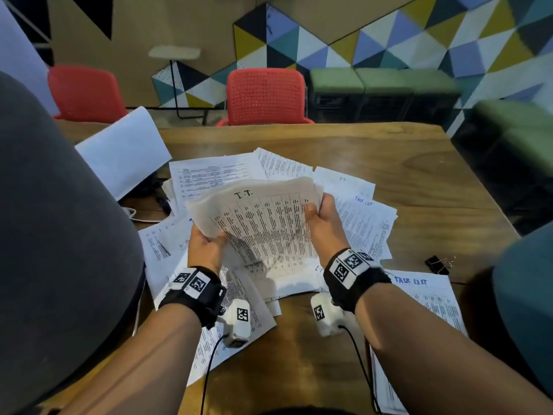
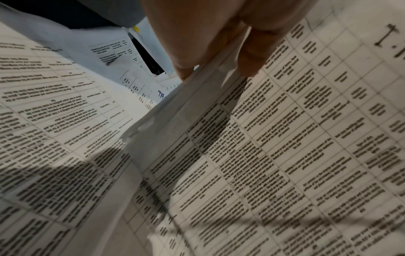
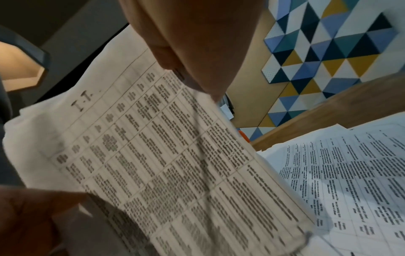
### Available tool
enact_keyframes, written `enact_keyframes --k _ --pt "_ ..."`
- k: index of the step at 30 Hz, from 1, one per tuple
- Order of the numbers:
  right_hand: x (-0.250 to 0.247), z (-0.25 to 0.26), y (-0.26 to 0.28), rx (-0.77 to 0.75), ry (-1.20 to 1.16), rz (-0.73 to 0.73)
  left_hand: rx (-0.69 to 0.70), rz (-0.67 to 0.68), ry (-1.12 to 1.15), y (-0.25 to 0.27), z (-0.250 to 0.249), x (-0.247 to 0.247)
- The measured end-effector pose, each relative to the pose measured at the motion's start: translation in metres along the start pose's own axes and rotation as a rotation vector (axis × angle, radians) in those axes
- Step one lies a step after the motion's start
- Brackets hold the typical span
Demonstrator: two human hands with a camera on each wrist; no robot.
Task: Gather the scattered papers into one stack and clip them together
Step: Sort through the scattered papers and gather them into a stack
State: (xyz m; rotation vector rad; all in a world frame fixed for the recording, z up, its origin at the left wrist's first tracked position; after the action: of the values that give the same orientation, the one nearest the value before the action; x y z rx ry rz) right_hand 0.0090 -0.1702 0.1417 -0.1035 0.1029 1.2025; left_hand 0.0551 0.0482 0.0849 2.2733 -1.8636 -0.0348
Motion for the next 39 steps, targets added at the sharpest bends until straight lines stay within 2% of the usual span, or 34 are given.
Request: enact_keyframes --k 5,13,19,22,26,28,30,33,35,39 --pt "-0.008 -0.005 -0.008 0.012 -0.169 -0.103 -0.023 -0.015 0.055 -0.012 -0.003 -0.006" --pt "0.002 -0.009 -0.008 0.031 -0.284 0.022 -0.063 -0.002 0.041 -0.017 0.008 -0.001" --pt "0.013 -0.016 -0.012 -0.161 0.116 0.127 -0.080 0.036 -0.075 -0.017 0.013 0.003" --pt "0.009 -0.029 -0.011 -0.085 0.320 0.091 -0.076 0.043 -0.171 -0.013 0.019 0.005" --pt "-0.007 -0.021 -0.007 -0.060 0.244 -0.022 -0.043 0.019 -0.213 -0.010 0.015 0.014" --pt "-0.014 -0.017 -0.006 -0.029 0.228 0.000 -0.004 0.058 -0.180 -0.005 0.004 0.027" --pt "-0.025 -0.018 -0.007 0.001 0.311 0.008 0.048 0.156 -0.139 0.002 -0.009 0.044" --pt "-0.056 -0.023 -0.006 -0.043 0.359 -0.158 0.062 0.281 -0.133 0.013 -0.017 0.072" --pt "-0.083 -0.031 -0.003 -0.047 0.445 -0.260 0.078 0.317 -0.251 0.020 -0.011 0.090" --pt "-0.135 -0.072 0.009 0.078 0.538 -0.329 0.054 0.443 -0.596 0.045 0.020 0.129"
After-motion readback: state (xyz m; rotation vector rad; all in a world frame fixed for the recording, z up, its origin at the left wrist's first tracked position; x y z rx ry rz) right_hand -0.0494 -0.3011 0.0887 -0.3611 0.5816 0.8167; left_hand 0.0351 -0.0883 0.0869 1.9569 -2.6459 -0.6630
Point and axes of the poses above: each hand's wrist, its own y-axis away from the middle knuckle, its own x-axis out of the palm, z = x × y, the point moved 3 cm from there along -y, towards the middle knuckle, and after that the axes turned 2 degrees about -x, right-handed, at the moved point
